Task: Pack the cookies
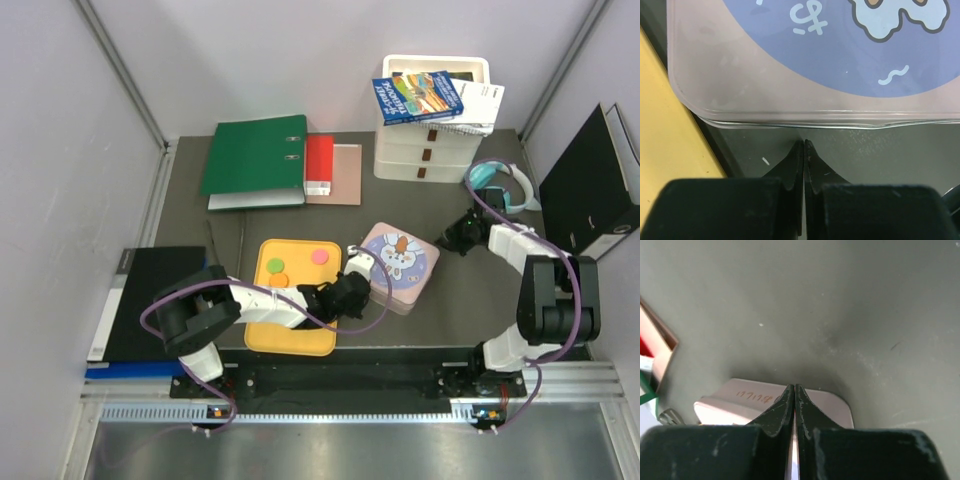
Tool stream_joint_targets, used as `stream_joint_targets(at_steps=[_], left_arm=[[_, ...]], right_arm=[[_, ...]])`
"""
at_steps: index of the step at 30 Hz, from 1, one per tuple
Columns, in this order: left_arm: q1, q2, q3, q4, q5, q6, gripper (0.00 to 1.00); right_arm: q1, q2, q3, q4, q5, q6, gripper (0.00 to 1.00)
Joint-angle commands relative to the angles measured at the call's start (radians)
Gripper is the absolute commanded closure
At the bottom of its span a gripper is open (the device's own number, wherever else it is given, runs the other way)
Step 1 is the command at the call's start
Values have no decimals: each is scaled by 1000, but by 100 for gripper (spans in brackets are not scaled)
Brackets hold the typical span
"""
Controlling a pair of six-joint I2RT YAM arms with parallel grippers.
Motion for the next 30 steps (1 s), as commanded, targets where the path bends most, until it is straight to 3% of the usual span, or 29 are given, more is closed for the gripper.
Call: stream_joint_targets(at_steps=[1, 12, 30], left_arm=[[5, -27, 1, 7, 0, -19, 100], [65, 28, 62, -15, 46, -28, 100], [160, 128, 162, -42, 132, -16, 100]], right_arm=[[-5, 65, 34, 44, -48, -3, 100], [-5, 42, -93, 89, -191, -34, 100], [-5, -151, -248, -16, -238, -75, 100]])
